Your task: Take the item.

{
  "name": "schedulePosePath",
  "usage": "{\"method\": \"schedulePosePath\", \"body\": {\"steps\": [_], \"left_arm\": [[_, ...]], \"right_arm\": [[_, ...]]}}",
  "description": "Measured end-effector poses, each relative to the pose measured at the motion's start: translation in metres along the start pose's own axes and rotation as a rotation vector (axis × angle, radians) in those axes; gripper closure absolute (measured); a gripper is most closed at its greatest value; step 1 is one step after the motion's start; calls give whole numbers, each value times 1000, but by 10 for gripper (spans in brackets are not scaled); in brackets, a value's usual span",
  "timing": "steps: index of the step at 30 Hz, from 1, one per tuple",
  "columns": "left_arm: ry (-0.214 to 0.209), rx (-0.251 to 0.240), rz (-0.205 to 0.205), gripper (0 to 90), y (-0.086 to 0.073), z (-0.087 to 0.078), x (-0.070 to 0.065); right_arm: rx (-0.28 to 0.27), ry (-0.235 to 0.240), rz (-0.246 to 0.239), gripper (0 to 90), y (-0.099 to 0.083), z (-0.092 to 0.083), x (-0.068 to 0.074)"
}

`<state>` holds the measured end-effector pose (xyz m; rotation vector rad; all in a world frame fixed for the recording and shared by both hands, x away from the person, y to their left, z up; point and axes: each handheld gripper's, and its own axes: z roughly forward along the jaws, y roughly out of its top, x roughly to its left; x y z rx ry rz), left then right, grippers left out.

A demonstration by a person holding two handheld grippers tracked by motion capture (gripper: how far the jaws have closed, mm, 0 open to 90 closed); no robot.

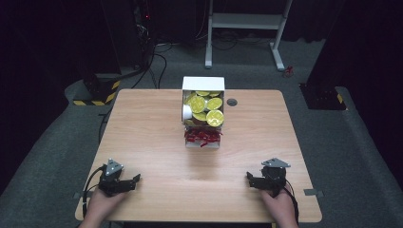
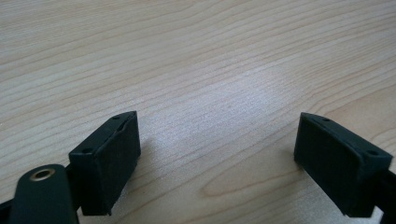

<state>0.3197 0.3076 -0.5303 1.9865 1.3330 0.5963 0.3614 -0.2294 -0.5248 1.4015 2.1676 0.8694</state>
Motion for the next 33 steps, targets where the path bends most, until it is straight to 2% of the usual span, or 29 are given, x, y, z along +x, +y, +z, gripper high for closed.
{"method": "schedulePosePath", "body": {"steps": [12,18,21,24,26,31,32,33], "left_arm": [[-3,0,-2,146,-1,-1,-1],[-19,20,22,142,0,-3,-2],[-22,26,22,147,0,-4,-3],[-31,32,14,155,1,-4,-4],[-61,37,2,162,4,-6,-4],[-97,27,2,168,13,-9,-10],[-95,21,30,168,18,-11,-13],[-95,21,30,167,18,-11,-13]], "right_arm": [[1,0,2,78,0,0,0],[2,0,5,78,0,0,0],[2,0,6,78,0,0,0],[1,0,3,78,0,0,0],[1,0,3,78,0,0,0],[0,1,2,79,0,0,0],[-1,2,0,78,0,0,0],[-1,2,0,78,0,0,0]]}}
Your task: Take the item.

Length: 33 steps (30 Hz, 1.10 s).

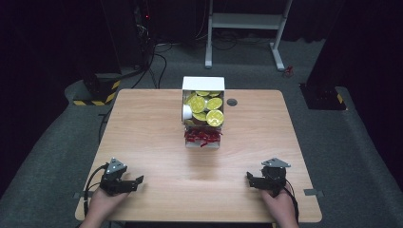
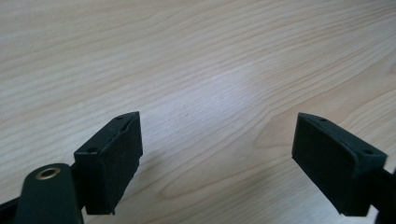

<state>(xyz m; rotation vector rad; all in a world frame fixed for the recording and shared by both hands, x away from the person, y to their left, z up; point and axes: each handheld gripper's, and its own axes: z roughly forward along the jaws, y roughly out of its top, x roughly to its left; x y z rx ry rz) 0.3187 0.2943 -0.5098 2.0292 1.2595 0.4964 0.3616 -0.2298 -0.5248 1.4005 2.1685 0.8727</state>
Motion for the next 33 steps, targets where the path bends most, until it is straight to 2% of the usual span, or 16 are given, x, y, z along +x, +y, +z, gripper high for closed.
{"method": "schedulePosePath", "body": {"steps": [2,3,5,10,13,19,24,33], "left_arm": [[3,-13,8,168,4,-1,-2],[-9,-34,-18,168,7,-3,-3],[2,-49,-20,167,9,-5,-6],[10,-66,-13,157,17,-6,-15],[4,-95,-4,157,30,-10,-20],[-11,-119,2,158,47,-12,-22],[-18,-138,10,159,56,-13,-22],[-27,-160,18,160,73,-16,-31]], "right_arm": [[2,0,0,78,0,0,0],[1,4,-4,79,0,0,0],[4,4,-8,78,0,0,0],[0,7,-14,78,0,1,0],[0,7,-14,78,0,1,0],[4,14,-18,78,1,1,0],[-1,12,-24,78,2,3,-1],[4,14,-14,80,2,2,0]]}}
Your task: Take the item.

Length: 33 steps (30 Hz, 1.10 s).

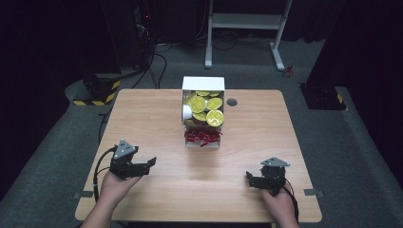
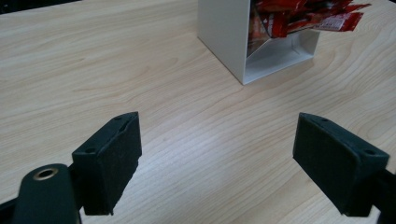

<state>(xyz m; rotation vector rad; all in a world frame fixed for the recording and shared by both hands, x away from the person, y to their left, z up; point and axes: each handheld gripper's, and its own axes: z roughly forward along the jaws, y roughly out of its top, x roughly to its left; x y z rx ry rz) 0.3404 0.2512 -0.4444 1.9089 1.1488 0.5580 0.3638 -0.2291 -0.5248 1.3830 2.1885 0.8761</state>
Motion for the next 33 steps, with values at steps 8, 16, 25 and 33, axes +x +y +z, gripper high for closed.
{"method": "schedulePosePath", "body": {"steps": [8,16,25,33], "left_arm": [[-28,-51,17,160,24,-11,-12],[-49,-105,34,159,45,-14,-23],[-73,-150,63,159,71,-11,-41],[-80,-187,98,160,96,-7,-57]], "right_arm": [[-2,-2,-3,81,-1,-1,0],[-3,-3,-3,81,-1,-1,0],[-4,-3,-3,81,-1,-1,0],[-1,3,-6,81,0,0,0]]}}
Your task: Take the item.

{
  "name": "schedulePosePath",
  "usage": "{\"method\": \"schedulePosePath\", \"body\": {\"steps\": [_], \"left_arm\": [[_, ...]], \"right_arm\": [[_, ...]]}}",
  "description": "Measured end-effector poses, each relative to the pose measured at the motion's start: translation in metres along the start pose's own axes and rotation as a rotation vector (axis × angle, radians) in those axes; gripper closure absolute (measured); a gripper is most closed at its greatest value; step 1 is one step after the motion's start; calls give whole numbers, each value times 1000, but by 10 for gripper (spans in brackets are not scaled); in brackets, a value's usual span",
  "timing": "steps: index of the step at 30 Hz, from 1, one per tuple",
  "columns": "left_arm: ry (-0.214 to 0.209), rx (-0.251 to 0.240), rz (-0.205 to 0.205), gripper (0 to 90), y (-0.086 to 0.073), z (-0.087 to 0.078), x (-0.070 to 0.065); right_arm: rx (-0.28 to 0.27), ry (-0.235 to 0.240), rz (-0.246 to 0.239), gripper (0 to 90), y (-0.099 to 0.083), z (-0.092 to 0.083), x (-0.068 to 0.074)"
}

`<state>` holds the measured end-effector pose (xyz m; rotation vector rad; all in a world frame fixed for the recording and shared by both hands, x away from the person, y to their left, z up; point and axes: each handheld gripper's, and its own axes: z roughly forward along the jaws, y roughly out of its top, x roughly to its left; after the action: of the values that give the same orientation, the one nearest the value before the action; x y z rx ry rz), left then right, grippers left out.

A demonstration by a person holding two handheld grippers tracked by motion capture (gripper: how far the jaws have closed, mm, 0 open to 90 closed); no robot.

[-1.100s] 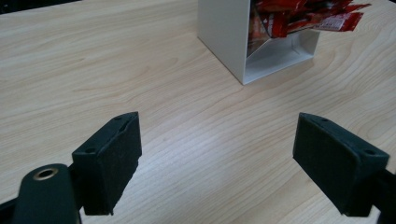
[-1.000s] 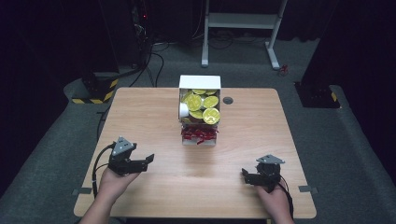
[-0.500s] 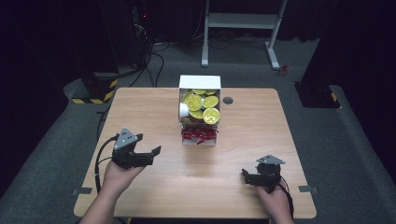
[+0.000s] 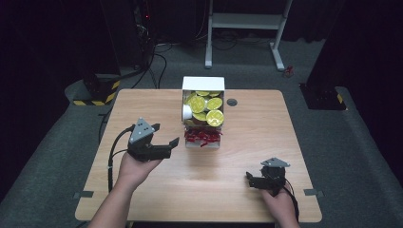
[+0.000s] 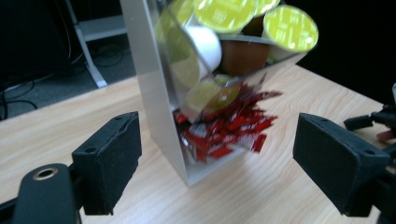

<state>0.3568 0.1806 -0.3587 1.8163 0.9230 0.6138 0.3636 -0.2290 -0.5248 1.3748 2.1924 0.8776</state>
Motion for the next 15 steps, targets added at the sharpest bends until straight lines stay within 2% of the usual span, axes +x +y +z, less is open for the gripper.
{"method": "schedulePosePath", "body": {"steps": [4,5,15], "left_arm": [[-1,-9,1,160,9,5,-1],[-7,-18,-9,161,13,8,0],[-5,-21,-5,163,26,22,4]], "right_arm": [[-2,2,-5,81,1,1,0],[-1,3,-4,81,1,1,0],[-1,4,-12,81,2,2,0]]}}
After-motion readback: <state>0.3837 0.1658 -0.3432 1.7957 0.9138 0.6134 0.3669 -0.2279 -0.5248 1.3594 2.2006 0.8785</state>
